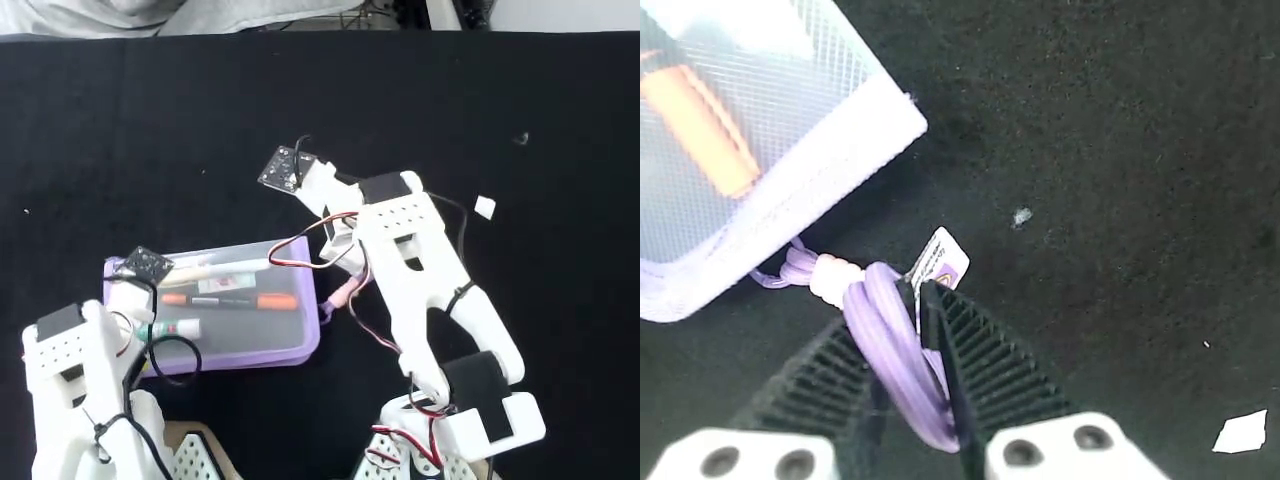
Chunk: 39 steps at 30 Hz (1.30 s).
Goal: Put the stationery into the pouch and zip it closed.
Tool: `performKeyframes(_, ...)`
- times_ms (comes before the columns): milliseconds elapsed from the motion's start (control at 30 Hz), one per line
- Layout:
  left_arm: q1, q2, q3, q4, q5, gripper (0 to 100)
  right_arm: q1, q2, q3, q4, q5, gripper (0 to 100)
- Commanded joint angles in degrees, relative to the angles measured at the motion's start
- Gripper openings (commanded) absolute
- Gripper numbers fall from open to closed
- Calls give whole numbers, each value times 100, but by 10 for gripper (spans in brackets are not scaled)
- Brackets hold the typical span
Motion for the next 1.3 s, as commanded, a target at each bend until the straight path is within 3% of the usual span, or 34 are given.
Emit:
performKeyframes(0, 84, 26, 101, -958, 352, 31, -79, -330, -145, -9, -26, 15)
performKeyframes(133, 101, 88, 233, -2321, 1468, 33, -79, -330, -145, -9, -35, 15)
performKeyframes(333, 620, 26, 321, -2558, 1398, 33, -79, -330, -145, -9, -53, 15)
performKeyframes(400, 778, 26, 356, -3007, 1398, 33, -79, -338, -154, -26, -53, 15)
performKeyframes(533, 998, 79, 646, -4545, 1398, 32, -79, -347, -154, -132, -53, 15)
performKeyframes(700, 1341, 88, 1473, -7042, 1398, 33, -79, -347, -154, -132, -70, 15)
performKeyframes(800, 1552, 88, 1877, -7912, 1398, 34, -79, -356, -154, -193, -299, 15)
performKeyframes(900, 1552, 62, 1895, -7692, 1398, 34, -79, -356, -154, -255, -343, 15)
performKeyframes(1000, 1534, 18, 1754, -6936, 1363, 34, -79, -365, -163, -255, -343, 15)
performKeyframes(1267, 2176, -18, -48, -3455, 879, 34, -44, -321, -453, -229, -633, 15)
